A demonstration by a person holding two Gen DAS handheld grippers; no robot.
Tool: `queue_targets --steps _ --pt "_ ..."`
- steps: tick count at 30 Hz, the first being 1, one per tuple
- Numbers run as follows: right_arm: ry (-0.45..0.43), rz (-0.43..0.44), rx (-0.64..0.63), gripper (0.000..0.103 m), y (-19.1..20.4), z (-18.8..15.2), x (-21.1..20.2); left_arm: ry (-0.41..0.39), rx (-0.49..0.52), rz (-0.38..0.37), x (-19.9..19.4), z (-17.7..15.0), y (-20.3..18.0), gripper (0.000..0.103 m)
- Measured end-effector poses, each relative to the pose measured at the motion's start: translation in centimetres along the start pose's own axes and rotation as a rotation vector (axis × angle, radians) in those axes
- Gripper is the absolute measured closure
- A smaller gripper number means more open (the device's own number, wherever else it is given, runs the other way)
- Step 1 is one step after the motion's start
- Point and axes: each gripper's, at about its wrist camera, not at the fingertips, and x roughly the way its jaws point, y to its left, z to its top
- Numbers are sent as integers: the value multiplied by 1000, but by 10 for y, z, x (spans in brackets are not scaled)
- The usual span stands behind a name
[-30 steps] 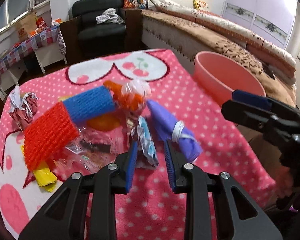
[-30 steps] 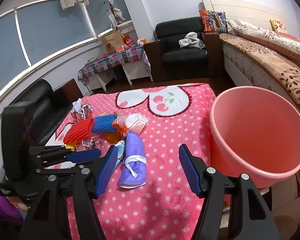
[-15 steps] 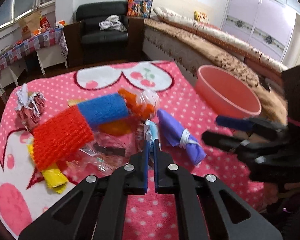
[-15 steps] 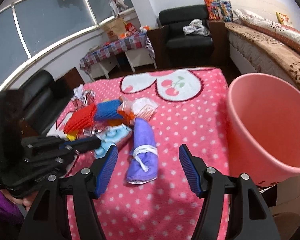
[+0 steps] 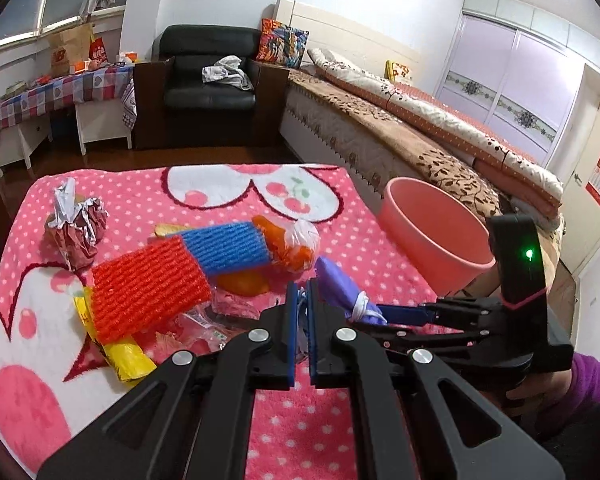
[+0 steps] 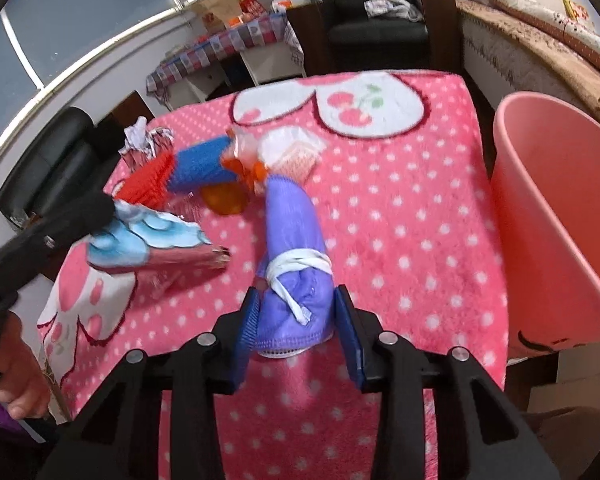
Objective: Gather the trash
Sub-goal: 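Move the right gripper back to the purple cloth bundle and grasp it, then carry the purple cloth bundle with the right gripper and release it into the bucket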
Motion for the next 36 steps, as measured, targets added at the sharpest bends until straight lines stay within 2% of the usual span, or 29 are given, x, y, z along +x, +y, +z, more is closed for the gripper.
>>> queue_targets --steps 5,15,27,36 --pt "-18 15 -9 69 0 -1 -6 -22 -10 -2 -5 3 3 99" --pt "-114 48 1 69 -3 5 -35 -79 -5 -9 -13 23 -4 99" --pt "-208 0 72 69 -39 8 -67 -119 69 -50 3 58 -40 99" --pt "-284 -67 188 69 -84 8 -97 -126 124 -118 27 77 -78 99"
